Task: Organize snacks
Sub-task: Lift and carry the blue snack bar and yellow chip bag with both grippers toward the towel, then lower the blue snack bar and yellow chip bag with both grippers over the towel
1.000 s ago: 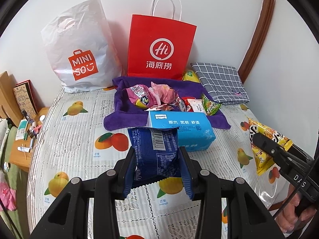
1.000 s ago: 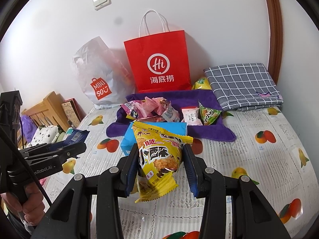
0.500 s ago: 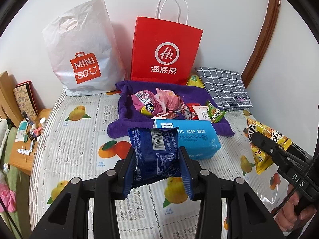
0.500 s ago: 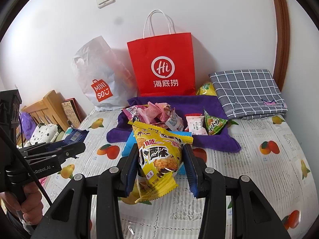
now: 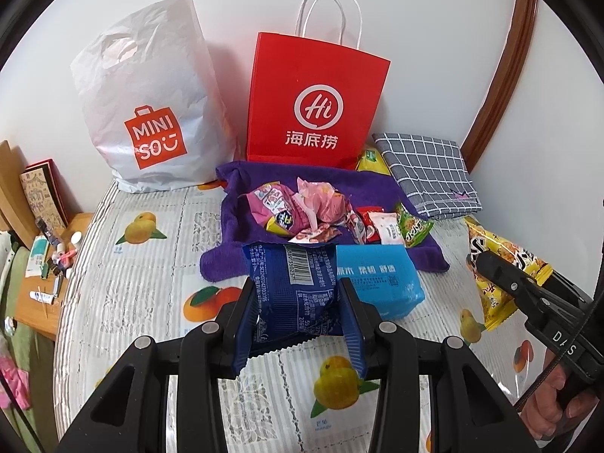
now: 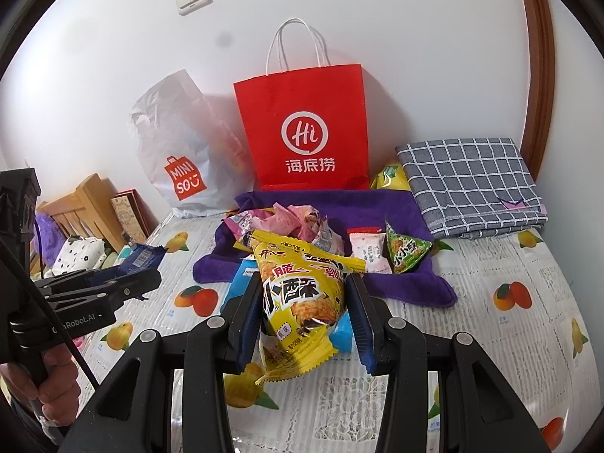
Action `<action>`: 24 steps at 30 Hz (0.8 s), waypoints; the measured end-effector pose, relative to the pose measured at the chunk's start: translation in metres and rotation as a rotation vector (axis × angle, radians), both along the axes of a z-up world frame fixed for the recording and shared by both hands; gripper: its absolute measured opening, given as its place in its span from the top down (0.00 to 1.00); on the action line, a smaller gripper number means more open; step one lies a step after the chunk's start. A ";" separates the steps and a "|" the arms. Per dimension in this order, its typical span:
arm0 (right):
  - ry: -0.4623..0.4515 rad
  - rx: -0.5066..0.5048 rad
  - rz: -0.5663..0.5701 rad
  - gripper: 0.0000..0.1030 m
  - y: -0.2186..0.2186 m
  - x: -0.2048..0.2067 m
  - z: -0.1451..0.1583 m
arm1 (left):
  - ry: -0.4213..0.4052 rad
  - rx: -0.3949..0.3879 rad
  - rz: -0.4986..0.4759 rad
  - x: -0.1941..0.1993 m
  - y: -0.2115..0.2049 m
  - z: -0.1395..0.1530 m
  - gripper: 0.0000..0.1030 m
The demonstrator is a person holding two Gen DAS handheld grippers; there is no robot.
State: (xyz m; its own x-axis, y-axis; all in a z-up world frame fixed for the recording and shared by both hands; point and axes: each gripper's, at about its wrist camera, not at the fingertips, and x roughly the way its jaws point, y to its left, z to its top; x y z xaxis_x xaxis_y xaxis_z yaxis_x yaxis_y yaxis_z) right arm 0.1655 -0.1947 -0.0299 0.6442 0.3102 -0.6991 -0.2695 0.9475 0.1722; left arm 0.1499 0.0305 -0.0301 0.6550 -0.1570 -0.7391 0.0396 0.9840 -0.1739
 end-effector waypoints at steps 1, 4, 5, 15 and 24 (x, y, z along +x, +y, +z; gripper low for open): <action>-0.001 -0.003 0.000 0.59 0.000 0.003 0.000 | 0.000 0.001 0.000 0.002 0.000 0.000 0.62; -0.003 -0.009 -0.002 0.59 0.000 0.012 -0.001 | 0.000 0.005 -0.001 0.009 0.002 -0.001 0.62; -0.005 -0.010 -0.003 0.59 0.001 0.016 -0.001 | -0.001 0.006 0.000 0.009 0.002 -0.001 0.62; -0.027 -0.022 0.018 0.59 0.013 0.040 -0.001 | -0.005 0.017 0.011 0.034 0.007 0.000 0.62; -0.037 -0.032 0.038 0.59 0.022 0.055 0.000 | -0.013 0.026 0.016 0.045 0.008 0.003 0.62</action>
